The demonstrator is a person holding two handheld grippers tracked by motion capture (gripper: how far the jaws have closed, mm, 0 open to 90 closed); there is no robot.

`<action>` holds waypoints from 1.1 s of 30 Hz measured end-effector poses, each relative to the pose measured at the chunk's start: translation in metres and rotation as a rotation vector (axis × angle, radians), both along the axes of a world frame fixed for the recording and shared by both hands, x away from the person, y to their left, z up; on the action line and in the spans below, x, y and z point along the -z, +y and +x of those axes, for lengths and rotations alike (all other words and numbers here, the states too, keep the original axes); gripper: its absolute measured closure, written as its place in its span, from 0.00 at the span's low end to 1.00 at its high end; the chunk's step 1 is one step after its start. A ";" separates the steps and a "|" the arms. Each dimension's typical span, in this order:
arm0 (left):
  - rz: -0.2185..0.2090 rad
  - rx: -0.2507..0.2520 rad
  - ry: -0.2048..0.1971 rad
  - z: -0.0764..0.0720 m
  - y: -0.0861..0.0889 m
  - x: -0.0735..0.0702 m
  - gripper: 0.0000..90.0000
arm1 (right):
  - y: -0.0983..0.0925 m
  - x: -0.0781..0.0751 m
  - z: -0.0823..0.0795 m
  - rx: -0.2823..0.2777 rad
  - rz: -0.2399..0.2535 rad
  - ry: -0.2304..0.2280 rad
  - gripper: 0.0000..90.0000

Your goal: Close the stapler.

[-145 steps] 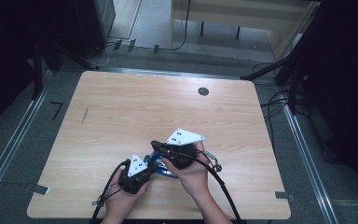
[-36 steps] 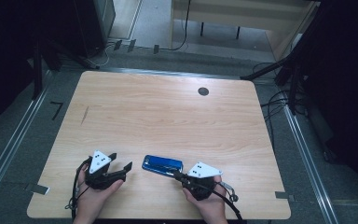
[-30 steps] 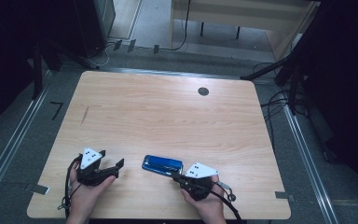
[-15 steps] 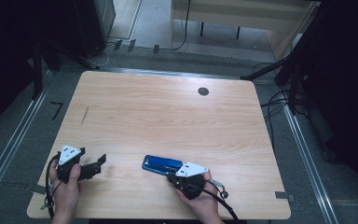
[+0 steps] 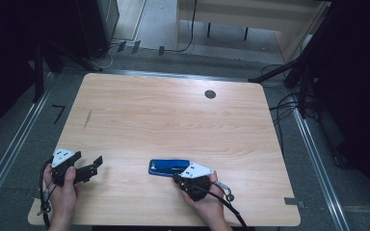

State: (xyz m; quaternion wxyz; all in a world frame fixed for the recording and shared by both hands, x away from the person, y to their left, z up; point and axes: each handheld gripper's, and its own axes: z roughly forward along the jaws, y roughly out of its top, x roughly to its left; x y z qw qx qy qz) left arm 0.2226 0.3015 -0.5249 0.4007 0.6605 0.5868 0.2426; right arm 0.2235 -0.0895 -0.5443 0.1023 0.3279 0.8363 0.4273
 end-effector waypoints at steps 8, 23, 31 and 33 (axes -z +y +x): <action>0.004 0.003 0.013 0.001 -0.001 0.000 0.17 | 0.003 0.000 0.005 0.017 -0.009 -0.011 1.00; 0.007 0.006 0.018 0.001 -0.002 0.000 0.17 | 0.021 -0.001 0.012 0.013 -0.009 -0.012 1.00; 0.008 0.004 0.019 0.001 -0.002 0.001 0.17 | 0.025 -0.001 0.017 0.031 -0.012 -0.009 1.00; 0.008 0.003 0.021 0.001 -0.002 0.000 0.17 | 0.026 -0.001 0.019 0.034 -0.011 -0.009 1.00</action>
